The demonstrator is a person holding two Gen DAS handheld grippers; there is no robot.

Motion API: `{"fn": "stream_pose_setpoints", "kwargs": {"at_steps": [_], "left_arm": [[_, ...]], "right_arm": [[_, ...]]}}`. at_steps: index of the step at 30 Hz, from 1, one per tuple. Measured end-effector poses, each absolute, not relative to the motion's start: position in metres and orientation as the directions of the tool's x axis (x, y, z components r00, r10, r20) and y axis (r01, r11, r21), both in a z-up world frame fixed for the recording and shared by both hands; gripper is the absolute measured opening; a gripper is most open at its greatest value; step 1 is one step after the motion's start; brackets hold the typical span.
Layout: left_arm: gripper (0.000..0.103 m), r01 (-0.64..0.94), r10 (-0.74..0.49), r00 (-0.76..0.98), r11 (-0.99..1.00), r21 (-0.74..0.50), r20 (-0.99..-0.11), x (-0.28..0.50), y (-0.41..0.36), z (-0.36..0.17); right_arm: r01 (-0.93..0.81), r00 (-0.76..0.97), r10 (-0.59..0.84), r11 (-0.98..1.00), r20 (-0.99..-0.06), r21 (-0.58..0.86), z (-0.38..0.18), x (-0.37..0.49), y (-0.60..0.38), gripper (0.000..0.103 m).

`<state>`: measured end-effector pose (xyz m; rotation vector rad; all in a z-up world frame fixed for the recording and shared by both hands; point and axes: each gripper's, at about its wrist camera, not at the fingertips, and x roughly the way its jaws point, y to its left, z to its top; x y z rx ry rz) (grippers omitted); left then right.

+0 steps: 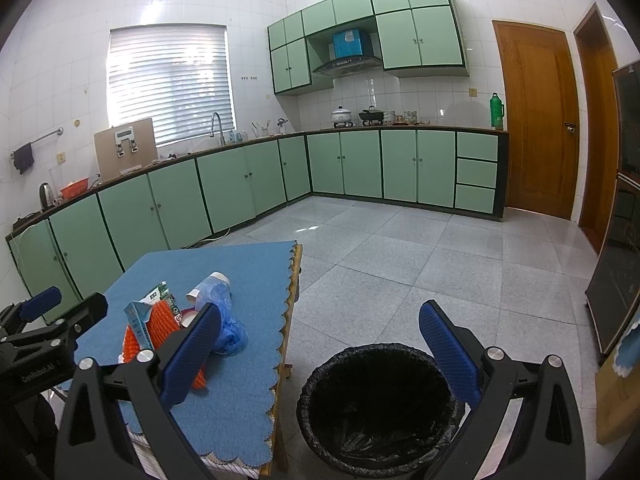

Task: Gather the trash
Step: 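Grasp the white milk carton with the right gripper while the left gripper approaches the tissue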

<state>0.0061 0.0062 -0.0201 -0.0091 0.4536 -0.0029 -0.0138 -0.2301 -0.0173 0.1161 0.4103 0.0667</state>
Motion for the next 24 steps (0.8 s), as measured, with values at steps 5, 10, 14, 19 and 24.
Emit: {"fn": "stream_pose_setpoints", "kwargs": {"at_steps": [5, 10, 14, 19, 24], "left_arm": [[0.098, -0.005, -0.003, 0.898, 1.000, -0.017, -0.440, 0.007, 0.017, -0.021], [0.098, -0.058, 0.047, 0.889, 0.998, -0.010, -0.456, 0.010, 0.043, -0.028], [0.098, -0.124, 0.120, 0.876, 0.992, 0.023, -0.467, 0.012, 0.069, -0.039], [0.098, -0.188, 0.186, 0.860, 0.981, 0.044, -0.475, 0.016, 0.100, -0.054], [0.098, -0.212, 0.196, 0.851, 0.977, 0.022, -0.487, 0.018, 0.121, -0.063]], "right_arm": [[-0.057, 0.913, 0.101, 0.991, -0.395, 0.121, -0.023, -0.009, -0.220, 0.097], [-0.089, 0.909, 0.132, 0.988, -0.395, 0.125, -0.033, 0.001, -0.204, 0.097], [-0.127, 0.905, 0.166, 0.984, -0.393, 0.123, -0.043, 0.013, -0.186, 0.097], [-0.183, 0.885, 0.222, 0.974, -0.409, 0.131, -0.060, 0.028, -0.157, 0.097], [-0.258, 0.860, 0.291, 0.957, -0.420, 0.135, -0.076, 0.039, -0.126, 0.092]]}}
